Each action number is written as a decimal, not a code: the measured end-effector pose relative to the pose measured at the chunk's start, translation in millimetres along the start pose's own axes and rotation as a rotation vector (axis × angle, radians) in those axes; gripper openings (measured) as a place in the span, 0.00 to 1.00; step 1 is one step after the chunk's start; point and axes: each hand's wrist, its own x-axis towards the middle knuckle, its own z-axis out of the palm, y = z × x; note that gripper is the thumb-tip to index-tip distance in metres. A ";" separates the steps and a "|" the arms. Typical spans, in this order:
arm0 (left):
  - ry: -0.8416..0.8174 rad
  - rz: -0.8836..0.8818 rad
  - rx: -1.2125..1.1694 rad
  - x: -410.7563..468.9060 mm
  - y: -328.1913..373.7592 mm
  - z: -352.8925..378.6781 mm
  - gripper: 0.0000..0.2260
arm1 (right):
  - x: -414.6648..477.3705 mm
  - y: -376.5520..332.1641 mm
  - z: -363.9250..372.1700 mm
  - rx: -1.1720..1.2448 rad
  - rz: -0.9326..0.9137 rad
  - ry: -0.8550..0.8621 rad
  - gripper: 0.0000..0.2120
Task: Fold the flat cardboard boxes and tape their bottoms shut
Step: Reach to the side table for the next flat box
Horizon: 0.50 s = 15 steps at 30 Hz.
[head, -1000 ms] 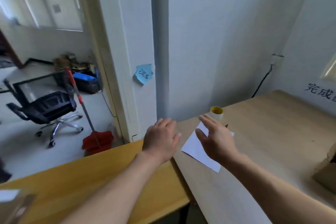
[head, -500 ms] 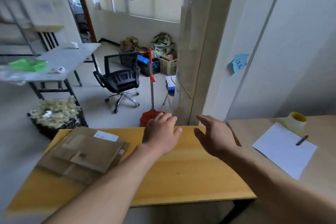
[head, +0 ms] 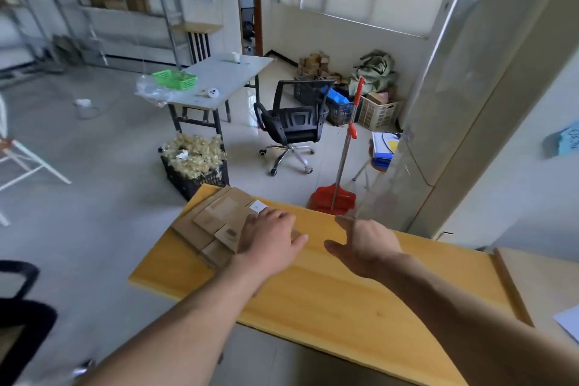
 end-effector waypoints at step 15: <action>-0.043 -0.208 -0.033 0.3 -70.2 9.0 0.28 | 51.8 -36.5 28.0 0.029 -0.098 -0.133 0.32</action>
